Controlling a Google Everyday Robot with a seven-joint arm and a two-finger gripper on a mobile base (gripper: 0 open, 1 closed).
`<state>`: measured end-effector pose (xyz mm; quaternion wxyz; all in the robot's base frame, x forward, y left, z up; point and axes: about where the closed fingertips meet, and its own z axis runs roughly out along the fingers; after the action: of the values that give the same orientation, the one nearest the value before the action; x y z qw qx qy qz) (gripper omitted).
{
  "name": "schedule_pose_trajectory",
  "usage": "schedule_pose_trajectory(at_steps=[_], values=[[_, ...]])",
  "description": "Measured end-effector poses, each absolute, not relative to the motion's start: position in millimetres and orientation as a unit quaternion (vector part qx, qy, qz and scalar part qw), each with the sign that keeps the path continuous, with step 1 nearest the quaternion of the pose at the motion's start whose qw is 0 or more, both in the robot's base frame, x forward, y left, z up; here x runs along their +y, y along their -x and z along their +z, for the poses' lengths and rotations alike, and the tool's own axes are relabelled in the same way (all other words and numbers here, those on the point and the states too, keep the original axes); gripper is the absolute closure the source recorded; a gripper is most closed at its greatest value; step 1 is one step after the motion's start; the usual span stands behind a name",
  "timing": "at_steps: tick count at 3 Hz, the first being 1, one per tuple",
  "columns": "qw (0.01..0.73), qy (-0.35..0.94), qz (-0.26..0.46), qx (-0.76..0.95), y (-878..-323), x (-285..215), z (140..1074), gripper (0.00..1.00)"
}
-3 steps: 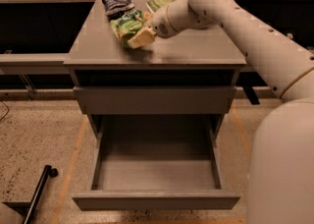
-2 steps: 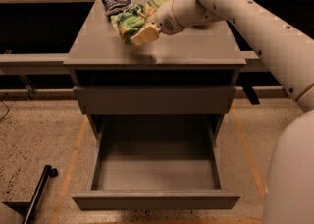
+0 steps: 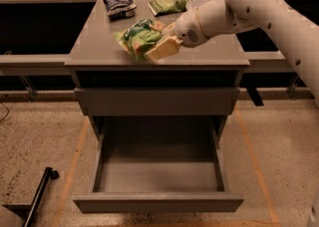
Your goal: Place green rice chip bag into middle drawer
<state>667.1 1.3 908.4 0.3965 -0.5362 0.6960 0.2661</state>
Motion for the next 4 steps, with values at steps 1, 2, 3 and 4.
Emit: schedule_pose_trajectory(at_steps=[1,2,3,4], values=[[0.368,0.542,0.317,0.686,-627,-19,884,1.0],[0.342,0.514,0.363,0.697,-584,-60,857,1.0],[0.342,0.515,0.363,0.697,-584,-59,857,1.0],[0.318,0.538,0.372,0.686,-574,-53,839,1.0]])
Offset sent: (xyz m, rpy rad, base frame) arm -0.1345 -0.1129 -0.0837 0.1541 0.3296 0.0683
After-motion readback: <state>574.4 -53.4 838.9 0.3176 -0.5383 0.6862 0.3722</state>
